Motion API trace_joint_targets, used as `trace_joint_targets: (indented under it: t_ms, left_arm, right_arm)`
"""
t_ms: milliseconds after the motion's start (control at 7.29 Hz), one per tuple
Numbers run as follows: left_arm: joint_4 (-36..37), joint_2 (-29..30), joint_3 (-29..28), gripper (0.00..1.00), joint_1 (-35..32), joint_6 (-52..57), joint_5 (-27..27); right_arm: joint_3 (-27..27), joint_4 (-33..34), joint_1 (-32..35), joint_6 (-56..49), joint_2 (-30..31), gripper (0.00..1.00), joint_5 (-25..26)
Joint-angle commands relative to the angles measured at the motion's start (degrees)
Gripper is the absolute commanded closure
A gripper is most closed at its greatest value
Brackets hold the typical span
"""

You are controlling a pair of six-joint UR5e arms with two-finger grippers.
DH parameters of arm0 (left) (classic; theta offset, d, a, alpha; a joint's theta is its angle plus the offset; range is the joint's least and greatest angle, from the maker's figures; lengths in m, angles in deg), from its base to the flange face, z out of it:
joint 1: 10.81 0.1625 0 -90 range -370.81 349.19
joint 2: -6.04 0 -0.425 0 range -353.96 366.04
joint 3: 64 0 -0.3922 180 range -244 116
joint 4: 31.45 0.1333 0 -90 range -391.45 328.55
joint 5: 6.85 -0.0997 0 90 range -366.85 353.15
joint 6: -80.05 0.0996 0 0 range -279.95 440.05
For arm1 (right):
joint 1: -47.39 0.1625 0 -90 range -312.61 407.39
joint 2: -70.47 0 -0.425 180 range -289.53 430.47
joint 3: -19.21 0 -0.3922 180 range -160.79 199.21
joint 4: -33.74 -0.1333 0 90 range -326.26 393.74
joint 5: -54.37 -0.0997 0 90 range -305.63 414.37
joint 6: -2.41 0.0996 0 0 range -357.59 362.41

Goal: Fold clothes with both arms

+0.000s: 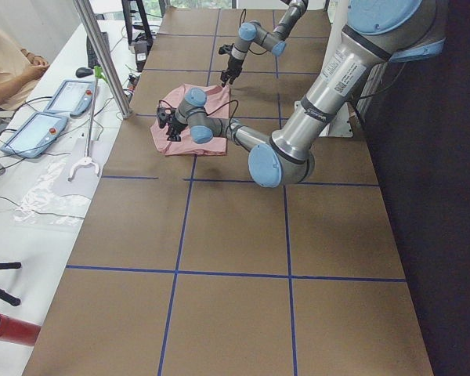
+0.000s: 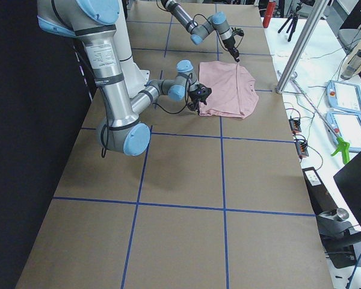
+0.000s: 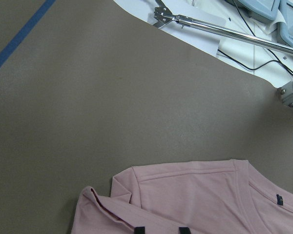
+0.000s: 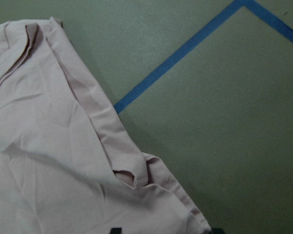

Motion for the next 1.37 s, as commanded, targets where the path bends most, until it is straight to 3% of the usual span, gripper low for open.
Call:
trace_joint_targets:
  t_ms: [0, 274, 548, 1234]
  left_arm:
    - [-0.1, -0.2, 0.3, 0.64, 0.0, -0.9, -0.1]
    - [0.0, -0.4, 0.2, 0.64, -0.1, -1.0, -0.2]
    - [0.0, -0.7, 0.2, 0.64, 0.0, -0.9, -0.2]
    - [-0.1, -0.8, 0.2, 0.64, 0.0, -0.9, -0.2]
  right_arm:
    - [-1.5, 0.0, -0.4, 0.1, 0.2, 0.31, 0.3]
    - [-2.2, 0.0, -1.0, 0.1, 0.2, 0.35, 1.1]
    - [-2.1, 0.0, -0.9, 0.1, 0.1, 1.00, 1.0]
    - [1.5, 0.0, -0.8, 0.0, 1.0, 1.00, 0.3]
